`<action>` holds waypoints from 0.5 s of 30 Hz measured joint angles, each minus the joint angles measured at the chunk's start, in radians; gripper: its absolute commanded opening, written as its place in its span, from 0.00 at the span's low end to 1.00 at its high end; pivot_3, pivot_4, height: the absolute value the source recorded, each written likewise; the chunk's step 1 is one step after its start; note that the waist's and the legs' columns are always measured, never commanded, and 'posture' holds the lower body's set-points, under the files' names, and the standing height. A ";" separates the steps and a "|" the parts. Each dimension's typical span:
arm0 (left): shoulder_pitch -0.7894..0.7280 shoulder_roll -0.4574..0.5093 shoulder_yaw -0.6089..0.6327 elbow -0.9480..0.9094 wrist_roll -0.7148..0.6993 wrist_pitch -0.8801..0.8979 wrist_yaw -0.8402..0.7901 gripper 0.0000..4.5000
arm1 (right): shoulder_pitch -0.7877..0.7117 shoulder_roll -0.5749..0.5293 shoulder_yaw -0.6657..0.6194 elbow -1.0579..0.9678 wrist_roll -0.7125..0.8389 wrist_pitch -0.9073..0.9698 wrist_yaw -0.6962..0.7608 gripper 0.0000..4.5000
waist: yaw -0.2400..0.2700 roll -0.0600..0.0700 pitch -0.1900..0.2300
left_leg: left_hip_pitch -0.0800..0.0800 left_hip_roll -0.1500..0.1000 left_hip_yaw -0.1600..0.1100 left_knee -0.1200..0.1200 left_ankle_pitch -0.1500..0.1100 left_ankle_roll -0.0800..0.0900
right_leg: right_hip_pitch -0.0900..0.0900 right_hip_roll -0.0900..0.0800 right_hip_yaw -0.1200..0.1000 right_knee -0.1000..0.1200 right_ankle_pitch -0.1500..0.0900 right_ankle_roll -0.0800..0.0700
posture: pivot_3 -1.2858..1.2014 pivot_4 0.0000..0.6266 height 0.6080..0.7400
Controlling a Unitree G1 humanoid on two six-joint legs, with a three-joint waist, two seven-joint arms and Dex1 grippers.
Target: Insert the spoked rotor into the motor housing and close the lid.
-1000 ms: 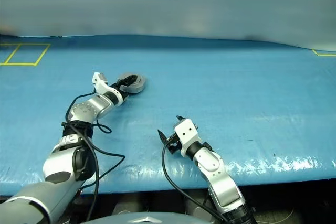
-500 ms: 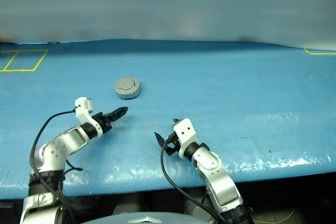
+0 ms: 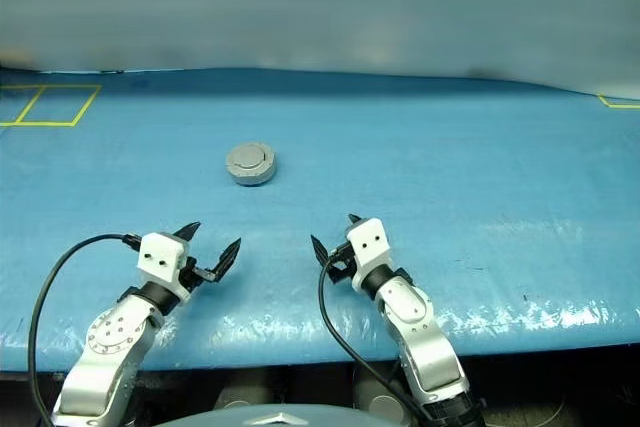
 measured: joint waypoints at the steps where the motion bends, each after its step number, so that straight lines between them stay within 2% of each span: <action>1: 0.002 -0.015 -0.006 0.002 0.011 -0.023 0.005 0.99 | 0.004 -0.005 0.000 0.004 -0.003 -0.009 0.003 1.00 | 0.000 -0.001 0.000 | 0.000 0.000 0.001 0.000 0.000 0.000 | 0.000 0.001 0.000 0.000 0.000 0.000 | 0.52 0.24 1.00; 6: -0.009 -0.057 -0.018 0.055 0.072 -0.070 0.042 0.99 | 0.007 -0.031 0.022 0.009 -0.027 -0.045 0.027 1.00 | -0.002 -0.001 0.001 | -0.001 0.000 0.004 0.001 0.000 0.000 | -0.001 0.003 0.000 0.000 0.000 0.001 | 0.52 0.24 1.00; 15: -0.064 -0.089 -0.018 0.078 0.070 -0.084 0.043 0.99 | 0.030 -0.030 0.023 0.007 -0.018 -0.056 0.045 1.00 | -0.002 -0.002 0.001 | -0.001 0.001 0.004 0.001 0.000 0.000 | 0.000 0.004 0.000 0.000 0.001 0.002 | 0.52 0.24 1.00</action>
